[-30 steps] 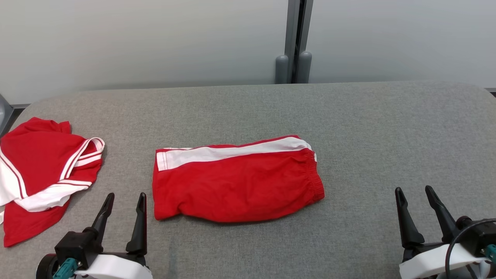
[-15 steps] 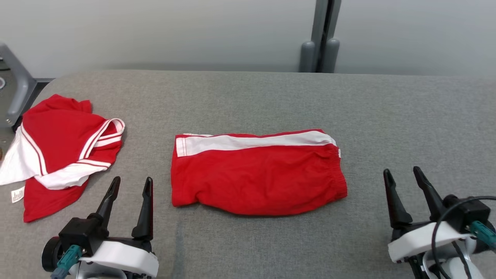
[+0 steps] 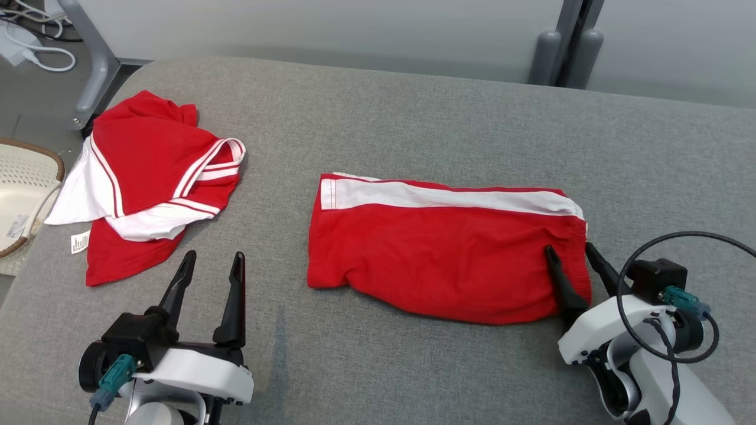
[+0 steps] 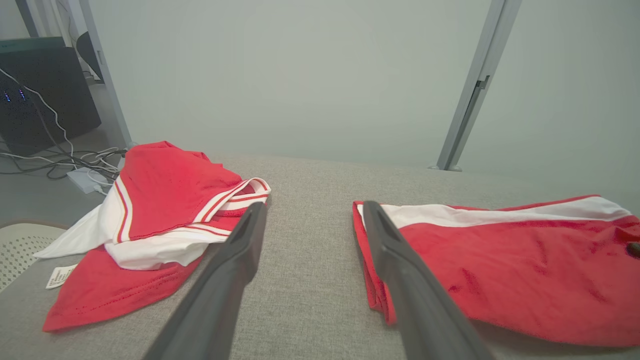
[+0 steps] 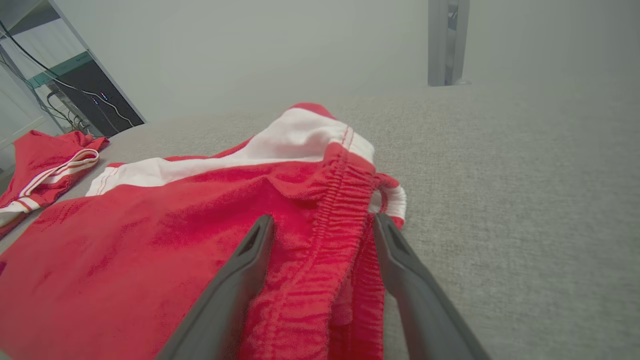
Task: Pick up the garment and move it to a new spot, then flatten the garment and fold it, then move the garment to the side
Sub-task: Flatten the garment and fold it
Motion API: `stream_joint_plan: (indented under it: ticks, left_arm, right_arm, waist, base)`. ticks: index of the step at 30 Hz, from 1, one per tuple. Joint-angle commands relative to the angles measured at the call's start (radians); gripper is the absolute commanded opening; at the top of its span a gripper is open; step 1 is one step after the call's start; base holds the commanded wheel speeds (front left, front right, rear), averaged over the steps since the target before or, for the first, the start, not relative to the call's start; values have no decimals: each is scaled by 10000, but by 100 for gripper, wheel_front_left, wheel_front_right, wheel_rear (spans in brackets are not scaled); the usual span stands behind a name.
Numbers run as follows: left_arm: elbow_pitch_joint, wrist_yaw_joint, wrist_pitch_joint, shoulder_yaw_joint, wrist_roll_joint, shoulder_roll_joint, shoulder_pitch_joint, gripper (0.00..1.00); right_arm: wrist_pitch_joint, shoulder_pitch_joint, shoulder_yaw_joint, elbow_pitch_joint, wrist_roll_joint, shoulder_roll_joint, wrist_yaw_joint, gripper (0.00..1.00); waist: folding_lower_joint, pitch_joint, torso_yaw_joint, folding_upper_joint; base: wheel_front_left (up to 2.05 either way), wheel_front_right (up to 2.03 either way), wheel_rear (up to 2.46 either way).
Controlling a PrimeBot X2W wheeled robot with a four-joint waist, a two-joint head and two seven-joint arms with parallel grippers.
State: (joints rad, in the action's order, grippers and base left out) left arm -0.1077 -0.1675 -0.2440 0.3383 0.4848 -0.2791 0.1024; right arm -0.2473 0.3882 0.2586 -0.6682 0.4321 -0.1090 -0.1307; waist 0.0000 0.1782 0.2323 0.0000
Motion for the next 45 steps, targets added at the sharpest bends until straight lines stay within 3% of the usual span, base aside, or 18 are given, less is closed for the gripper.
stream_joint_plan:
  ticks: [1, 12, 18, 19, 20, 21, 22, 27, 38, 45]
  left_arm:
    - [-42, 41, -34, -44, 26, -7, 179, 100]
    - [-264, 73, -109, 17, -66, 90, 584, 100]
    - [-337, 96, -145, 11, -117, 118, 723, 100]
    - [-353, 91, -152, 5, -110, 129, 745, 100]
    - [-353, 91, -152, 5, -110, 129, 745, 100]
    - [-369, 95, -150, 0, -115, 134, 766, 100]
    - [-382, 96, -149, -10, -127, 142, 768, 100]
    - [-444, 93, -177, -64, -141, 183, 732, 100]
    - [-458, 121, -205, -151, -204, 228, 708, 100]
    - [-497, 135, -215, -189, -252, 230, 644, 100]
  right_arm:
    - [-70, 226, -1, -318, 0, -194, -2, 100]
    - [-119, 1245, 55, -2547, 649, -89, 1, 100]
    - [666, 1540, 732, -3228, 1367, 87, -1, 100]
    - [767, 1569, 819, -3275, 1491, 67, -2, 47]
    - [767, 1569, 819, -3275, 1491, 67, -2, 47]
    - [883, 1589, 935, -3292, 1633, 87, -2, 13]
    - [1013, 1587, 1075, -3288, 1755, 106, -2, 0]
    - [983, 1570, 1490, -2966, 2350, -97, 1, 0]
    - [598, 766, 1551, -2295, 3672, -1482, 44, 0]
    - [1269, 641, 1980, -381, 5040, -1345, -8, 0]
  waist:
    - [0, 119, 99, 0]
    - [0, 450, 14, 0]
    - [0, 622, -68, 0]
    - [0, 642, -78, 0]
    - [0, 642, -78, 0]
    - [0, 657, -89, 0]
    - [0, 663, -102, 0]
    - [0, 660, -190, 0]
    - [0, 637, -469, 0]
    - [0, 560, -697, 0]
  base:
    - [0, 0, 0]
    - [0, 0, 0]
    - [0, 0, 0]
    - [0, 0, 0]
    - [0, 0, 0]
    - [0, 0, 0]
    - [0, 0, 0]
    - [0, 0, 0]
    - [0, 0, 0]
    - [0, 0, 0]
